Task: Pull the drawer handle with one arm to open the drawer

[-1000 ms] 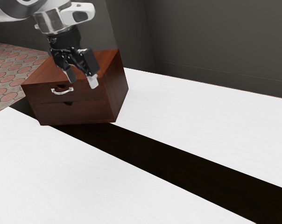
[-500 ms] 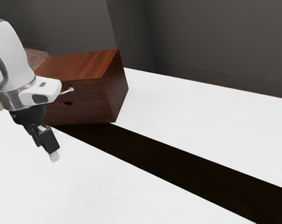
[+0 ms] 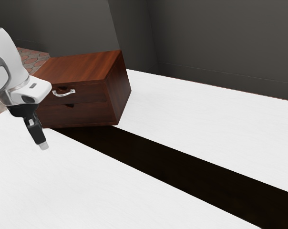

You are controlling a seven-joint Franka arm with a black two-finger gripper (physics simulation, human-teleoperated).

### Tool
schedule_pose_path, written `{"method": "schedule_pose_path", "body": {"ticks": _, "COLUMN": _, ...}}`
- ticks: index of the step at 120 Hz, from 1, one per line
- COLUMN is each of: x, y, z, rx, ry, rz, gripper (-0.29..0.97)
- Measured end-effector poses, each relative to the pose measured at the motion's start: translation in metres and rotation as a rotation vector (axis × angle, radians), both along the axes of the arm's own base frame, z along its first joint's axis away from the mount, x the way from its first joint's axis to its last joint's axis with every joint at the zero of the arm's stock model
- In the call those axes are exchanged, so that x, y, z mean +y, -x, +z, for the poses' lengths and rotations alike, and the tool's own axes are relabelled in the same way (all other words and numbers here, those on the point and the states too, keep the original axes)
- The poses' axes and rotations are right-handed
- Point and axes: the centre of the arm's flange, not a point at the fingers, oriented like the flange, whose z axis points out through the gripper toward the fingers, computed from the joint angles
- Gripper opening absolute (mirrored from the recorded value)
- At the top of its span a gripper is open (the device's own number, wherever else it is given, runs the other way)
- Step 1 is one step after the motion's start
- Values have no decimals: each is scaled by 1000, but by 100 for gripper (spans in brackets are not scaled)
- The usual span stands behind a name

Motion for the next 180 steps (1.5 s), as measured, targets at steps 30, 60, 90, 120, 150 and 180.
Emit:
{"method": "schedule_pose_path", "body": {"ticks": 30, "x": 47, "y": -25, "z": -5, "rx": -17, "ry": -5, "rz": -143, "gripper": 68}}
{"method": "schedule_pose_path", "body": {"ticks": 60, "x": 98, "y": -39, "z": -14, "rx": -22, "ry": -17, "rz": -257, "gripper": 68}}
{"method": "schedule_pose_path", "body": {"ticks": 90, "x": 92, "y": -86, "z": -23, "rx": -38, "ry": -34, "rz": -445, "gripper": 68}}
{"method": "schedule_pose_path", "body": {"ticks": 120, "x": 99, "y": -99, "z": -21, "rx": -66, "ry": -52, "rz": -538, "gripper": 68}}
{"method": "schedule_pose_path", "body": {"ticks": 150, "x": 119, "y": -103, "z": -25, "rx": -123, "ry": -83, "rz": -564, "gripper": 68}}
{"method": "schedule_pose_path", "body": {"ticks": 180, "x": 135, "y": -111, "z": -23, "rx": -168, "ry": -139, "rz": -557, "gripper": 68}}
